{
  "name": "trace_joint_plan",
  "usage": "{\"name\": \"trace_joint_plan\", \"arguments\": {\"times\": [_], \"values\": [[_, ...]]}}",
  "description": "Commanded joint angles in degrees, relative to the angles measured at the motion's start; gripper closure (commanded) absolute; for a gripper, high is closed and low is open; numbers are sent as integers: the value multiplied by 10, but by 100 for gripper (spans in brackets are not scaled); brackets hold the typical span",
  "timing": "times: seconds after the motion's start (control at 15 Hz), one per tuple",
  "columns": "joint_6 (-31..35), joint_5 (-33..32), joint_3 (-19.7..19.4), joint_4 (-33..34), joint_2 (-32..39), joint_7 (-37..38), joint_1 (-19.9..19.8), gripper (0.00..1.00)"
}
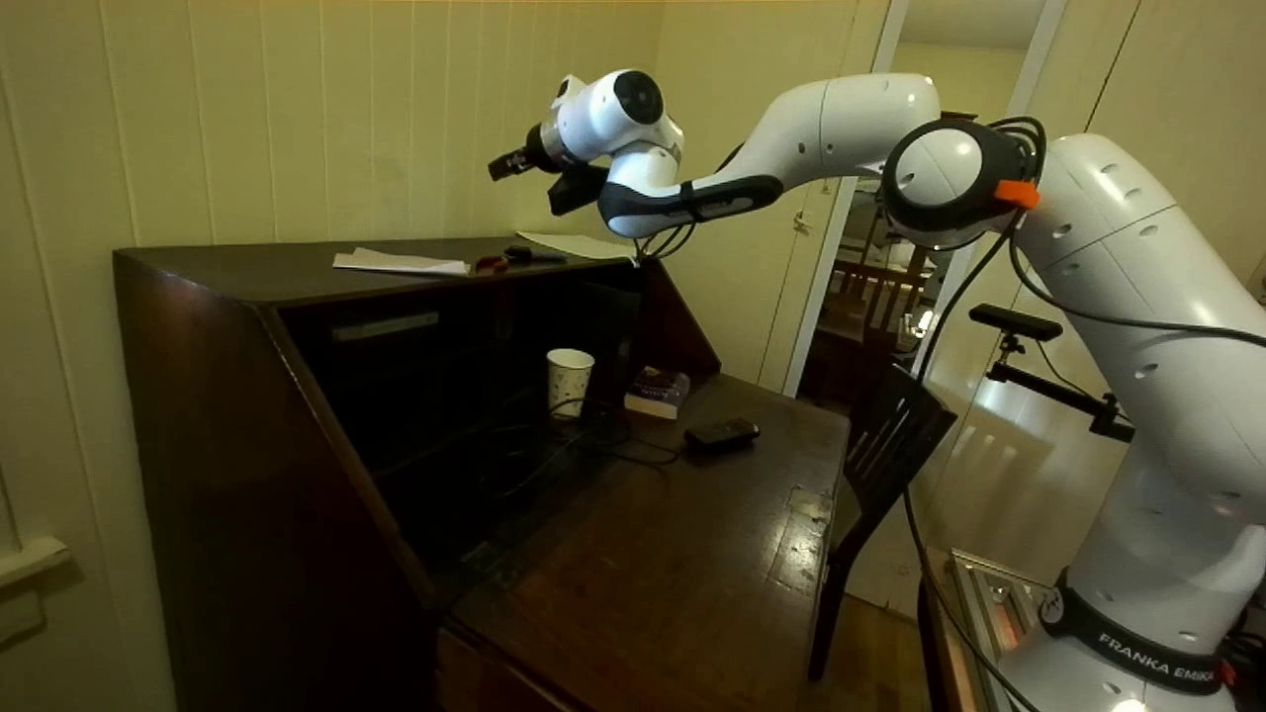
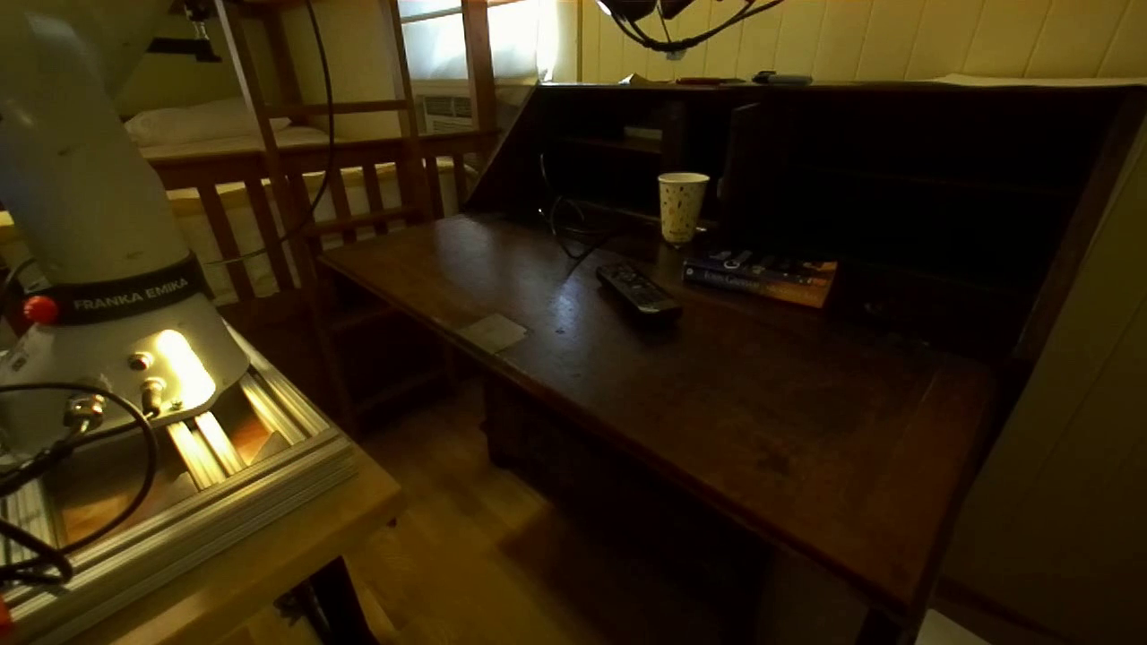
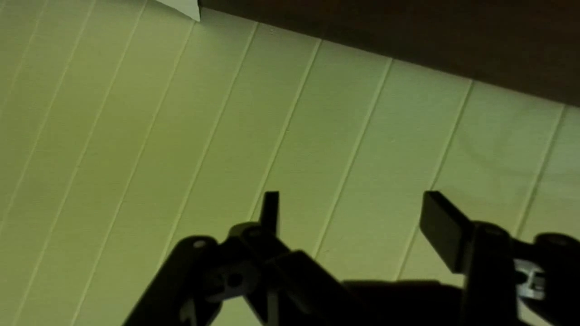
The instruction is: Take the marker out of the cup and put the marker on the desk
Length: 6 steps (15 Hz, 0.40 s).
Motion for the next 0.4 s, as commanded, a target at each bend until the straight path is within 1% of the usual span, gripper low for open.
{"name": "trace_joint_plan", "arguments": {"times": [0.0,0.07,0.13,0.2,0.27,0.33], "values": [[-86,28,-4,-28,-49,59,2,0],[-116,27,-7,-46,-68,75,1,0],[-134,29,-3,-68,-87,77,-4,0],[-121,31,7,-96,-105,78,-16,0],[-90,28,12,-118,-120,92,-27,0],[-110,19,5,-39,-65,68,-8,0]]}}
